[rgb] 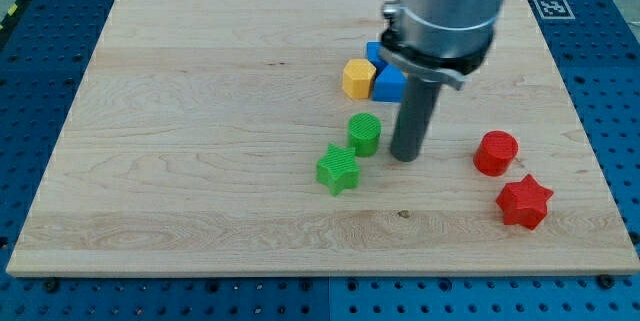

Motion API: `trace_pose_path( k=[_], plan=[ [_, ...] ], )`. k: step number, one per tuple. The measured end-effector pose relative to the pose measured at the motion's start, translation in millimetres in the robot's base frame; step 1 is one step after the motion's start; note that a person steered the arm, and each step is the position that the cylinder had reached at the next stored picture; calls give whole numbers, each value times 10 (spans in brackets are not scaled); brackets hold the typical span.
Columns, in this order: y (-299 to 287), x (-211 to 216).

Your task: Slide the green circle below the triangle

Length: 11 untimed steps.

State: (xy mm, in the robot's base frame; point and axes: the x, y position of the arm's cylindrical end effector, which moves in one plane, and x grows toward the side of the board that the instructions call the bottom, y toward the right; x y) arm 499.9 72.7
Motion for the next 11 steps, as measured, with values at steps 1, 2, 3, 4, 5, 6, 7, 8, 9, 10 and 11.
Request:
trace_pose_path(
  k=[1,2,3,4,5,6,7,8,9,10,11],
  plan=[
    [-319,0],
    [-709,0],
    [-1142,-9],
    [-1191,-250],
    [-963,-288],
    [-710,-290],
    [-526,-335],
    [-497,-434],
    [-497,-512],
    [-434,-519],
    [-231,-519]
  ],
)
